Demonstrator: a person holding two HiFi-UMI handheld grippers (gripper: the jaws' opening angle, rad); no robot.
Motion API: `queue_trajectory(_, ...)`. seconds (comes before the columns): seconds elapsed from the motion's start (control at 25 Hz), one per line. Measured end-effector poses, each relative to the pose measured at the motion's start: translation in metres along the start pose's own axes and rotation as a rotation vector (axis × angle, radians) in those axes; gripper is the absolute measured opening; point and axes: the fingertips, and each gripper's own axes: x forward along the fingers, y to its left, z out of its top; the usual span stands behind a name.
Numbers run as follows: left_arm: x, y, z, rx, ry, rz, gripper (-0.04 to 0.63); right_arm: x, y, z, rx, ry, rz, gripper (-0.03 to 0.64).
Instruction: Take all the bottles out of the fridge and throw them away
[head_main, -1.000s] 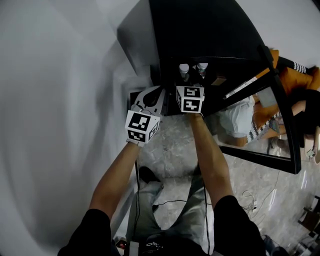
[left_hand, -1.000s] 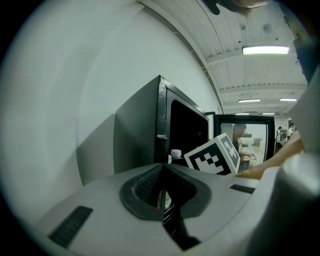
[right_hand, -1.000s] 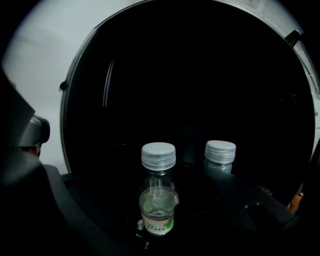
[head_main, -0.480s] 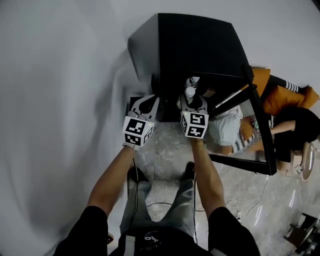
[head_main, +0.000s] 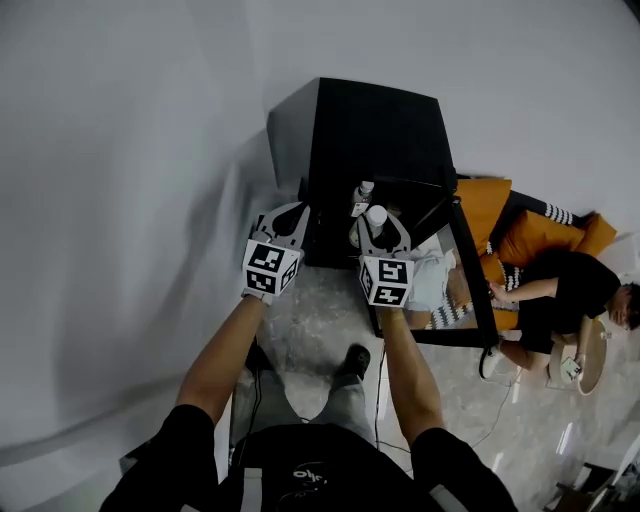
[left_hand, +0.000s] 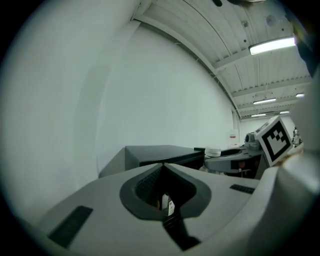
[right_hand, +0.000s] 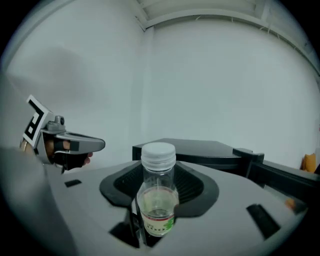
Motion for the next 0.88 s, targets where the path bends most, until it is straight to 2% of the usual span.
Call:
queue_trajectory(0.2, -0.010, -0.005, 0.028, 0.014, -0.029, 0.028, 0.000, -0.013, 0.001, 0.023, -0.024, -0.015, 0.033, 0.193)
queue_trajectory(0.4, -0.034, 0.008, 0.034, 0.019, -0.035, 0.072, 0.000, -0.014, 0.026, 0.038, -0.047, -0.031, 0.085, 0.193)
queue_trajectory(0.6, -0.077, 0.040, 0.029, 0.017, -0.031, 0.157, 0.000, -0.002, 0.081, 0.047, -0.062, -0.046, 0.183, 0.193)
queue_trajectory(0.88, -0.156, 0.099, 0.019, 0.012, -0.015, 0.323, 0.000, 0.016, 0.184, 0.058, -0.079, -0.069, 0.363, 0.193)
